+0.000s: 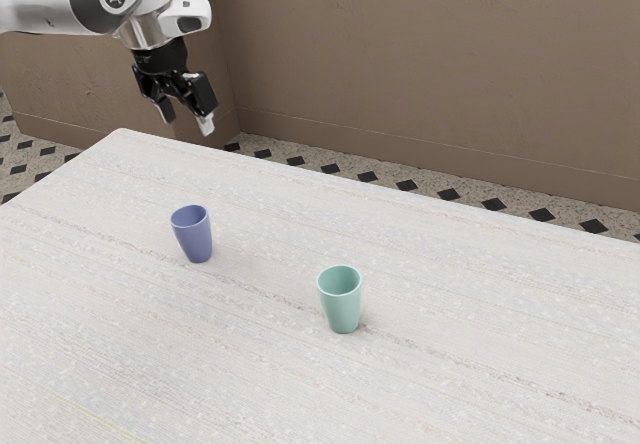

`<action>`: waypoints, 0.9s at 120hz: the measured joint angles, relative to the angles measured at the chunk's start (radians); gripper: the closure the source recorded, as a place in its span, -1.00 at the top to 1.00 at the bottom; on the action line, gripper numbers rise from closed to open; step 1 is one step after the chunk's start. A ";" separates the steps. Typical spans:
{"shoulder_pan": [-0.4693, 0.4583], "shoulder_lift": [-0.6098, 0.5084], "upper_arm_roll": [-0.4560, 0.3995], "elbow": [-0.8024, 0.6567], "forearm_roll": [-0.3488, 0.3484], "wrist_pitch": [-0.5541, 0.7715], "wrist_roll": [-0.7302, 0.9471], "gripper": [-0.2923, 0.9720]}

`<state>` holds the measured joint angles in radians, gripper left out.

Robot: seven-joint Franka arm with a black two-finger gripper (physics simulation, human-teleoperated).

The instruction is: Place the left cup onto the right cup

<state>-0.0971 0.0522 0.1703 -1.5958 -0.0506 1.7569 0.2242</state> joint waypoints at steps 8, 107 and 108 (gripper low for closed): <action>0.000 0.000 0.000 0.000 0.000 0.000 -0.001 0.54; 0.008 0.097 0.018 0.002 -0.023 0.010 -0.007 0.54; 0.008 0.098 0.020 0.002 -0.023 0.010 -0.007 0.54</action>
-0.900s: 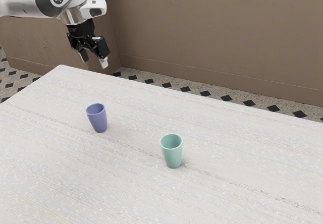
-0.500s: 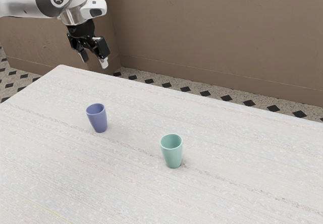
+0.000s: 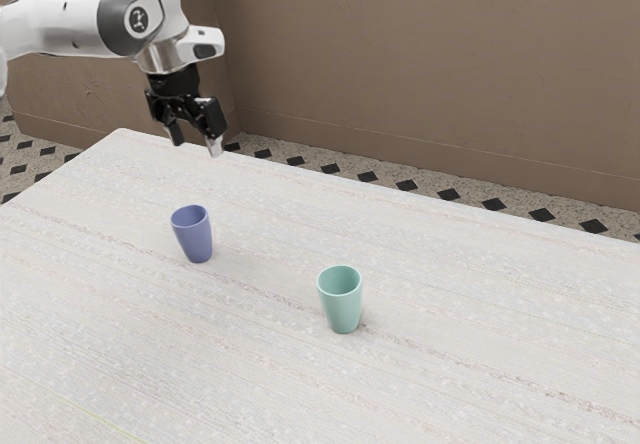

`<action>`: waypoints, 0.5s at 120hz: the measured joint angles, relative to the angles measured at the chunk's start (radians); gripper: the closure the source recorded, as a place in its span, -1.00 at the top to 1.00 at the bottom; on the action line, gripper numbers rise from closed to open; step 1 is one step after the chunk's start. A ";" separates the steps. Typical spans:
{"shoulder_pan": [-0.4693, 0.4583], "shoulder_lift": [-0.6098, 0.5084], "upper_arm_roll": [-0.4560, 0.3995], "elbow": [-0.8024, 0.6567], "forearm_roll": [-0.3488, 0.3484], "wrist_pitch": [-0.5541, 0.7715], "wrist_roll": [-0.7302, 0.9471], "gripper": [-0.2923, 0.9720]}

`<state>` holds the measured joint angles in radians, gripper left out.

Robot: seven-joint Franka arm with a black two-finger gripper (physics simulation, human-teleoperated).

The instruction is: Place the left cup onto the right cup

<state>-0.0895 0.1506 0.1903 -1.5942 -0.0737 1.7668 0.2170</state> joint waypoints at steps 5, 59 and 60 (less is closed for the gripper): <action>0.002 0.008 0.008 0.000 -0.002 0.001 0.000 0.54; 0.044 0.104 0.047 0.014 0.001 0.025 0.045 0.54; 0.046 0.106 0.047 0.015 0.000 0.025 0.047 0.54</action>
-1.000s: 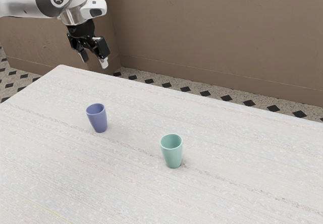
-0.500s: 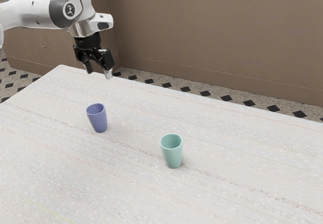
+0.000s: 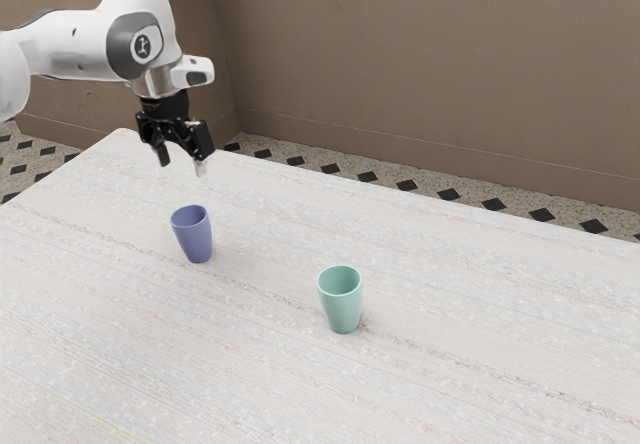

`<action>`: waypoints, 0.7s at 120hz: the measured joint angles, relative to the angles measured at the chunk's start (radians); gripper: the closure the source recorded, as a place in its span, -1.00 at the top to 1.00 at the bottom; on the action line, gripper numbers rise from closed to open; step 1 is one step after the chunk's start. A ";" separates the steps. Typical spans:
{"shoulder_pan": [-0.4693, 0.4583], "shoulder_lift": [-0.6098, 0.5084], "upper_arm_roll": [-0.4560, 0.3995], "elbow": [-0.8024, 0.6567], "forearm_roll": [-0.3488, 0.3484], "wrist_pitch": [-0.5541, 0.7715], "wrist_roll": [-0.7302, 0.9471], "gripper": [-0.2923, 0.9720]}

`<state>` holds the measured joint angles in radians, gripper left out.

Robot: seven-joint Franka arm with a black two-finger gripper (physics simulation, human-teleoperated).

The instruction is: Place the left cup onto the right cup

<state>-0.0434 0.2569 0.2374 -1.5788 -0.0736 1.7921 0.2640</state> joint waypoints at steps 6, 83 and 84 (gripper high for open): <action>0.007 0.017 0.002 0.012 -0.002 0.004 0.011 0.54; 0.047 0.181 0.008 0.059 -0.039 0.124 0.088 0.08; 0.047 0.182 0.008 0.059 -0.039 0.125 0.089 0.08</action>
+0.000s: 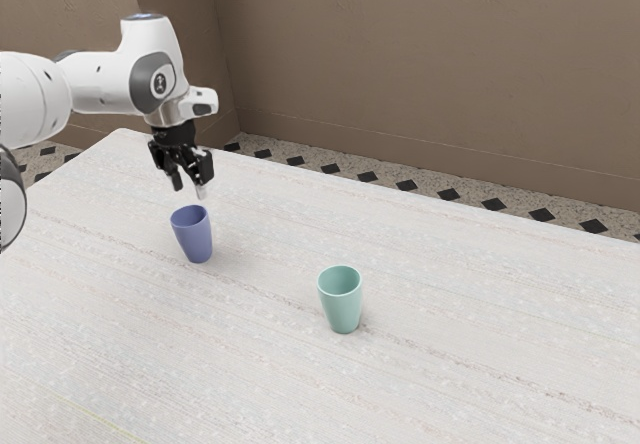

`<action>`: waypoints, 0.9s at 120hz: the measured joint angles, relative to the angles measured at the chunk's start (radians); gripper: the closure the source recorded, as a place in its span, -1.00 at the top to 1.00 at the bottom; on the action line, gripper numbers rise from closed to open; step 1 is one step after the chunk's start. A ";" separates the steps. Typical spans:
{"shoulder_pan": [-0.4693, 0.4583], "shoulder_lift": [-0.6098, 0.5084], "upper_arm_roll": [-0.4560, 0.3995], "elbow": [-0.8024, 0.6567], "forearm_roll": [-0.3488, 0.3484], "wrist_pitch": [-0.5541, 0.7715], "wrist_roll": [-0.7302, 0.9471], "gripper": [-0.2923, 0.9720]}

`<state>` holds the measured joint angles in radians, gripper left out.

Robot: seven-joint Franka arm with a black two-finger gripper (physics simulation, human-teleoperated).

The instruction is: Place the left cup onto the right cup

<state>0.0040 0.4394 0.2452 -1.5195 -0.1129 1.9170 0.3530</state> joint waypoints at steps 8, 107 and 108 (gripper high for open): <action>0.000 0.007 0.000 0.000 -0.001 0.015 0.004 0.07; 0.014 0.103 0.000 -0.001 -0.027 0.116 0.027 0.07; 0.014 0.104 0.000 -0.001 -0.027 0.117 0.027 0.07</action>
<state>0.0184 0.5432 0.2454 -1.5209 -0.1398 2.0335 0.3804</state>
